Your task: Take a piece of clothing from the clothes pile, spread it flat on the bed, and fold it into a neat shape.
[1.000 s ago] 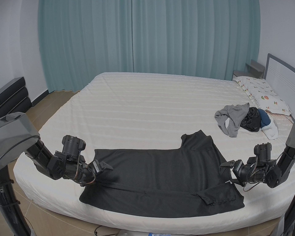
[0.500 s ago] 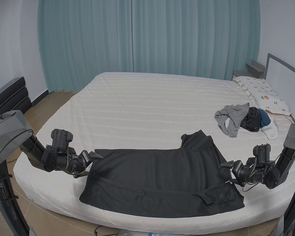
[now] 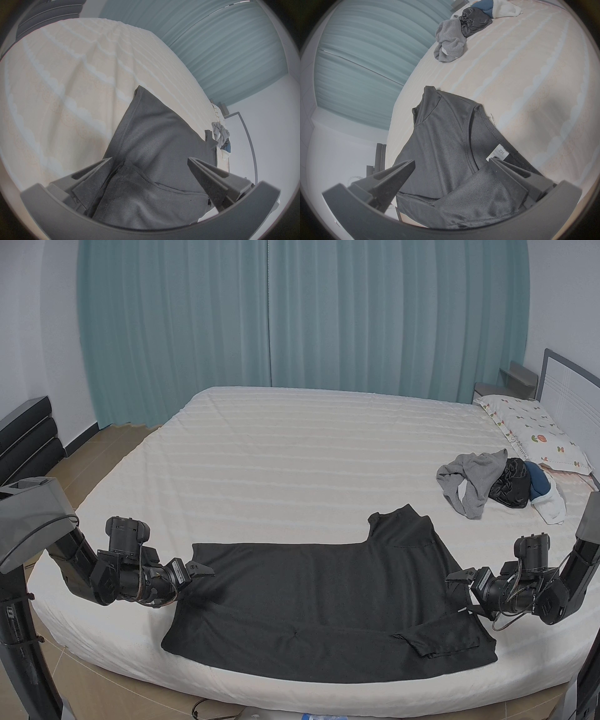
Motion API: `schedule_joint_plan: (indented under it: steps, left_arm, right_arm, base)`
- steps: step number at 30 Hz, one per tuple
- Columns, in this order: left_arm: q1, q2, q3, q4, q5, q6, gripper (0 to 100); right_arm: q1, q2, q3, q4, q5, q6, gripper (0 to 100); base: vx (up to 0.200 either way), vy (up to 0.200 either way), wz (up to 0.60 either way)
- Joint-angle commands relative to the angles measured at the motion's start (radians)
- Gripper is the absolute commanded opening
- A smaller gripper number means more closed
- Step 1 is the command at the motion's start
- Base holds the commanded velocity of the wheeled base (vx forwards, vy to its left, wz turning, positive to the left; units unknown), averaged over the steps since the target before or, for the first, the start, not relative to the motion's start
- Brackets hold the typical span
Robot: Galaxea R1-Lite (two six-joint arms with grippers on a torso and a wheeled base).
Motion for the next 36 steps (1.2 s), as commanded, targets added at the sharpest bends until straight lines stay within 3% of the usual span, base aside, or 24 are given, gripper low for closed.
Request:
schedule_joint_plan:
  steps: [1, 6, 7, 24, 31, 36]
  left_arm:
    - [-0.007, 0.022, 0.007, -0.003, 0.001, 0.001, 100]
    - [-0.008, 0.034, 0.005, -0.005, 0.004, 0.003, 100]
    - [-0.008, 0.036, 0.003, -0.005, 0.004, 0.003, 0]
    - [0.025, -0.065, 0.085, -0.003, 0.004, -0.007, 0]
    - [0.035, -0.128, 0.128, -0.002, 0.005, -0.010, 0]
    - [0.042, -0.153, 0.155, -0.003, 0.004, -0.007, 0]
  right_arm:
    - [0.000, 0.004, -0.001, 0.000, 0.001, 0.000, 100]
    - [0.000, 0.003, 0.001, -0.002, 0.001, 0.000, 100]
    - [0.000, 0.004, 0.001, -0.002, 0.001, 0.000, 100]
    - [-0.014, -0.008, 0.015, -0.002, -0.009, -0.014, 100]
    - [-0.049, 0.007, 0.032, -0.002, 0.004, -0.150, 100]
    - [-0.052, 0.035, 0.022, -0.002, 0.051, -0.209, 100]
  base:
    - [0.000, 0.000, 0.00]
    - [0.000, 0.000, 0.00]
    - [0.000, 0.000, 0.00]
    - [0.000, 0.000, 0.00]
    - [0.000, 0.000, 0.00]
    - [0.000, 0.000, 0.00]
